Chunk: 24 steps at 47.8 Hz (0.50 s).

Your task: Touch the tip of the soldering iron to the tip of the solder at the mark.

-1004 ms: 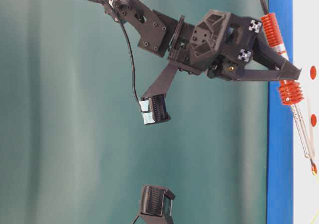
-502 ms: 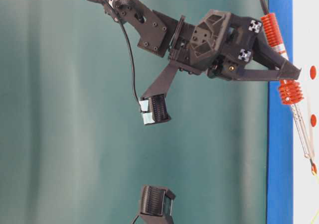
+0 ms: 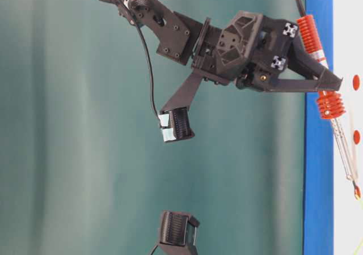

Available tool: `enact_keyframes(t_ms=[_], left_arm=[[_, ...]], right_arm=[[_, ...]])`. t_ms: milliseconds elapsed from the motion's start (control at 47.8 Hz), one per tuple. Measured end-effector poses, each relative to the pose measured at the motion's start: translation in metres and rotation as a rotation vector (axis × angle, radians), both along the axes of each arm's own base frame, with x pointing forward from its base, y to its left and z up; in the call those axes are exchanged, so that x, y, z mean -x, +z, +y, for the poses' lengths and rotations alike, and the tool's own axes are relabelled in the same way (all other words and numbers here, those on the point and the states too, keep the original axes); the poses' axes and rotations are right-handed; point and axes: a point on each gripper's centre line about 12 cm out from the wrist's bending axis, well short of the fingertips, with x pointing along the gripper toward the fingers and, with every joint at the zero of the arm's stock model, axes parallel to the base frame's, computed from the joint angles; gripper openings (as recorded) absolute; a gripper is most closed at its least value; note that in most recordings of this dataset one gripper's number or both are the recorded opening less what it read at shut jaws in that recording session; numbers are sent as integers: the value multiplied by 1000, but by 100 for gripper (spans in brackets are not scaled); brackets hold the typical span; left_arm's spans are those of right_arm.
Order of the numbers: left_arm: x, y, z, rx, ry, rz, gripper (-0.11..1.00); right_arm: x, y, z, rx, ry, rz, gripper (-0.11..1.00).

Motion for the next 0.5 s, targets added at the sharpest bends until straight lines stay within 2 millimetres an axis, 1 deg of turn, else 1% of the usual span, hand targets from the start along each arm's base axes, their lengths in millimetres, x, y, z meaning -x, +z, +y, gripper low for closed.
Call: enact_keyframes(t_ms=[188,314,397,502], left_arm=[[0,1,0,-2,-2,-3,1],[1,10,0,-6,-4,-32,1],[8,15,-1,-6,-3,-50,1],[18,27,-2,-12,-4,-93,1]], right_arm=[[0,1,0,0,0,-2,6],[0,1,1,-1,1,-2,6],[0,0,0,0,0,0,6],[0,1,1,2,2,-1,6]])
